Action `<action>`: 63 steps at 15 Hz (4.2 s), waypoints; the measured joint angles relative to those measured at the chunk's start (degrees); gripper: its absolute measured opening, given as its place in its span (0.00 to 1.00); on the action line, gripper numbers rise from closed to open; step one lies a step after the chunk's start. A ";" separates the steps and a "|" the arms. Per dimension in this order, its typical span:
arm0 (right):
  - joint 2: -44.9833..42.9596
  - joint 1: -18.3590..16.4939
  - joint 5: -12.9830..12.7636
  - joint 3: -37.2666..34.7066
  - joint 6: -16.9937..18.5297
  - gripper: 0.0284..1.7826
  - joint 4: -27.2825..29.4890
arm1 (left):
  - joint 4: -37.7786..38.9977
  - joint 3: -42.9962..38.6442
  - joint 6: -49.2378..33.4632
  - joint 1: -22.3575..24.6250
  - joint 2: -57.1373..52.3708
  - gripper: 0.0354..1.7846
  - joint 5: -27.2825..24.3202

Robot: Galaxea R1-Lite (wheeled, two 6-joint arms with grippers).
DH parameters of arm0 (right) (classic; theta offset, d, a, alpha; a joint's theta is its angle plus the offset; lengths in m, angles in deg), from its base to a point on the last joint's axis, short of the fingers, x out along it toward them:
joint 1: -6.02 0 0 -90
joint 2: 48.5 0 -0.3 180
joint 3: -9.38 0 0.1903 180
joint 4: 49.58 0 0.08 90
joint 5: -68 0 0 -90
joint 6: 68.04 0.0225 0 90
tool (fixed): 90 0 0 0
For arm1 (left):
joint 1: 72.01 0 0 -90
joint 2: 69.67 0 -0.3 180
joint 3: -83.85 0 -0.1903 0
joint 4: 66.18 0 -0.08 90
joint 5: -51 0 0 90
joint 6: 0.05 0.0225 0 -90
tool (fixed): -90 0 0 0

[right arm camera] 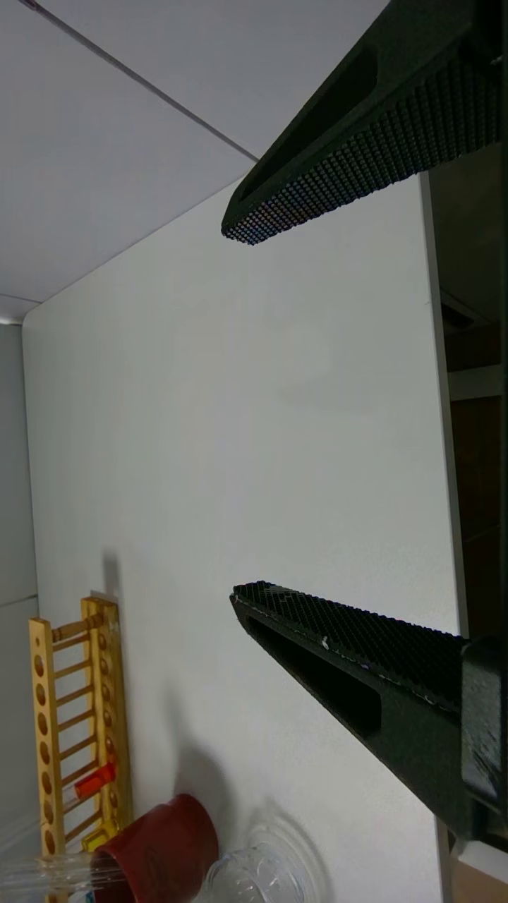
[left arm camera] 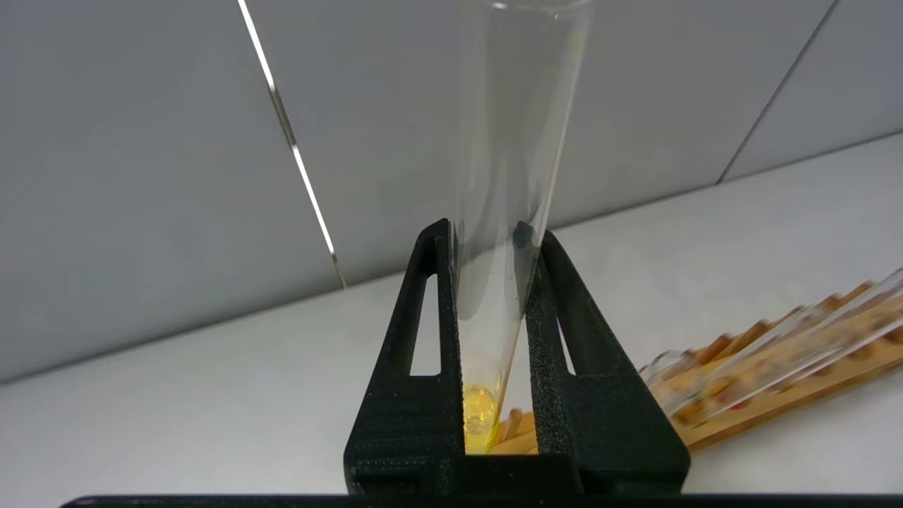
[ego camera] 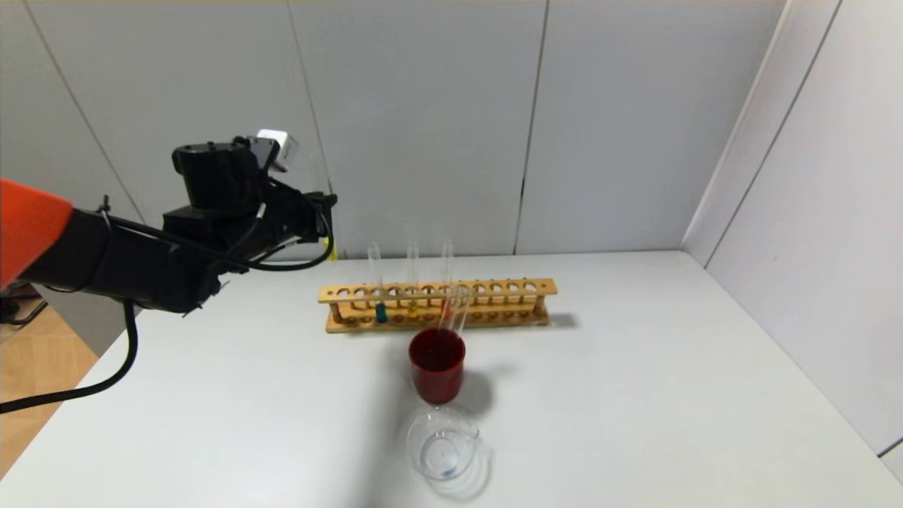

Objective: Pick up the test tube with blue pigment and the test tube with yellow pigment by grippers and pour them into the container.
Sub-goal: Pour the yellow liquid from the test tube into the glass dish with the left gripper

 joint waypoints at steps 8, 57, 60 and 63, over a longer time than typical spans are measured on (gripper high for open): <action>0.00 0.00 -0.02 0.00 0.00 0.98 -0.02 | -19.54 -5.49 4.45 -1.38 -20.87 0.16 3.44; 0.00 0.00 -0.02 0.00 0.00 0.98 0.00 | -12.76 -32.52 57.37 -35.78 -10.86 0.16 35.63; 0.00 -0.02 -0.02 0.00 0.00 0.98 0.00 | -12.85 -31.52 58.50 -35.84 -9.16 0.16 36.43; 0.00 -0.02 0.00 0.00 0.00 0.98 -0.02 | -12.85 -31.39 59.38 -35.86 -7.89 0.16 36.43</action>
